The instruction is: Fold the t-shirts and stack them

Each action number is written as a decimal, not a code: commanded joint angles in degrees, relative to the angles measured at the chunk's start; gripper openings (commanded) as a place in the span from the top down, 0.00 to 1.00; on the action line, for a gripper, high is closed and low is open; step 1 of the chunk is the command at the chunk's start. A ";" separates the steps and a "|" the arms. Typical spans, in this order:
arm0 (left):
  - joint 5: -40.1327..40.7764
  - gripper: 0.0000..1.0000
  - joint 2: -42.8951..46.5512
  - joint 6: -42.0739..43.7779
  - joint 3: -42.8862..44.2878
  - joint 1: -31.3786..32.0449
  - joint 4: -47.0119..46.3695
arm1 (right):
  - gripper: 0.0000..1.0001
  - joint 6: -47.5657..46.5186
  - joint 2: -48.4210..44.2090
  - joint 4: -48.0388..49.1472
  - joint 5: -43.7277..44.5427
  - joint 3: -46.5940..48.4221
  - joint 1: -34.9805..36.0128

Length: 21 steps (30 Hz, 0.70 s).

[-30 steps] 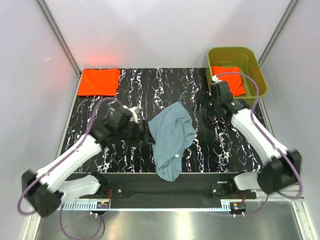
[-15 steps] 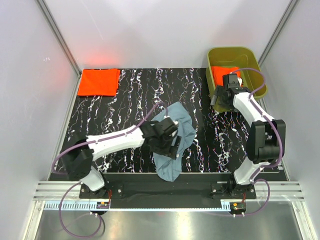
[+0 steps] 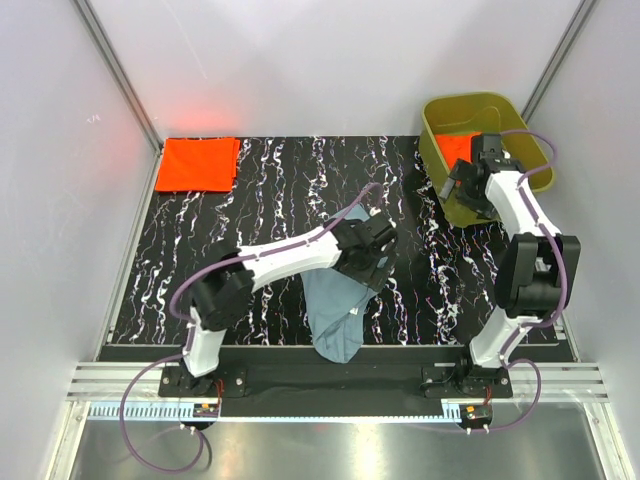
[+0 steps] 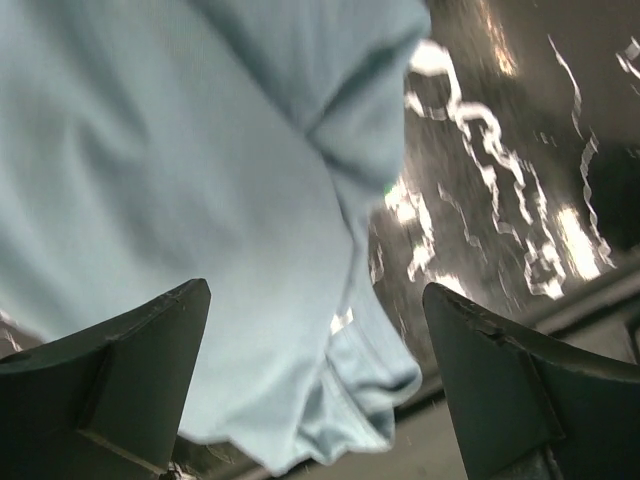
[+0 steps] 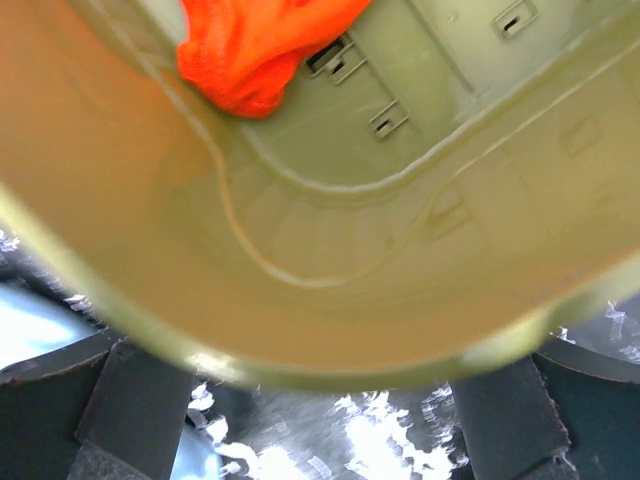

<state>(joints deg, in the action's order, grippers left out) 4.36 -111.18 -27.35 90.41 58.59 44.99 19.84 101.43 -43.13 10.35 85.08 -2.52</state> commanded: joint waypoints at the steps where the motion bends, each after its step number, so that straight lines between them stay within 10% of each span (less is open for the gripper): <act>1: 3.63 0.07 -4.65 3.27 5.03 -1.54 0.54 | 0.01 5.54 -7.86 -0.36 -2.87 0.99 1.11; 6: 2.76 0.26 -8.97 3.80 8.11 -3.30 0.62 | 0.00 9.16 -24.23 0.68 -6.73 -18.67 7.88; 11: 3.28 0.89 -9.50 4.85 9.26 -4.09 1.15 | 0.08 11.72 -38.05 2.35 -16.29 -30.22 9.20; 21: 2.32 1.00 7.46 4.15 2.58 -5.24 0.71 | 0.06 9.17 -29.64 19.31 -33.82 -38.50 15.00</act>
<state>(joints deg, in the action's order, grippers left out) 6.66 -110.80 -23.49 93.14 54.04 47.29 29.58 68.97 -32.42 -17.54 46.19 10.57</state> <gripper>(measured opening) 0.049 0.939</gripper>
